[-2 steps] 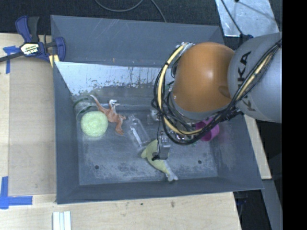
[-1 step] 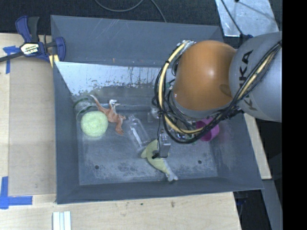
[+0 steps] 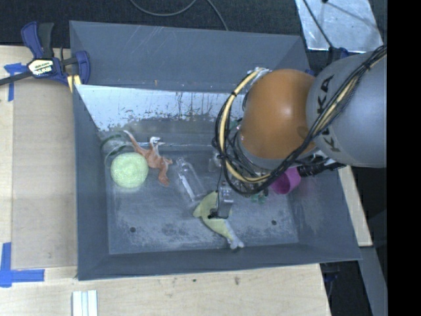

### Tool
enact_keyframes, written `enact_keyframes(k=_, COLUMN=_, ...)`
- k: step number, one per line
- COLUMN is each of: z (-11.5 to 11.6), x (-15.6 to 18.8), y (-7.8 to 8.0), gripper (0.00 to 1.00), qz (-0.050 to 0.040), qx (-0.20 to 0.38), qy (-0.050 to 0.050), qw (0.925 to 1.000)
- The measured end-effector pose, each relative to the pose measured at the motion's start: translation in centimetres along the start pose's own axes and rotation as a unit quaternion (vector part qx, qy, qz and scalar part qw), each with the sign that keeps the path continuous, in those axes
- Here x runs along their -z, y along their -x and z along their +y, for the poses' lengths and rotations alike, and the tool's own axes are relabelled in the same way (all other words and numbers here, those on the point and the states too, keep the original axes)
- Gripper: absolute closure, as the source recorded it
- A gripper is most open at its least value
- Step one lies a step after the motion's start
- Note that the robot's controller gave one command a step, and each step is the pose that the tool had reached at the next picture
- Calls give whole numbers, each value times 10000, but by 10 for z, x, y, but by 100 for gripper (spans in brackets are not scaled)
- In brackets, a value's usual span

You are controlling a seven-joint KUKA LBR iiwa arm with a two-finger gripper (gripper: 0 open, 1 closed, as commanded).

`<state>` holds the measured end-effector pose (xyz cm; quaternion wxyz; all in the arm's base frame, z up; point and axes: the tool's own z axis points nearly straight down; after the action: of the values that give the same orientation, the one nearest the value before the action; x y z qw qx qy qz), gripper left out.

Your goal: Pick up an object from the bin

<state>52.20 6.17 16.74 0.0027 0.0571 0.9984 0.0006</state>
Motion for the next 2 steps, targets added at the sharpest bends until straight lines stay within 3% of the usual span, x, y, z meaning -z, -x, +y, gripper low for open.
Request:
enact_keyframes(k=1, z=-16, x=-12, y=23, gripper=0, qz=14, qx=-1571, qy=-9, qw=9876)
enact_keyframes(k=2, z=-36, x=-29, y=22, gripper=0, qz=19, qx=-1965, qy=-13, qw=9805)
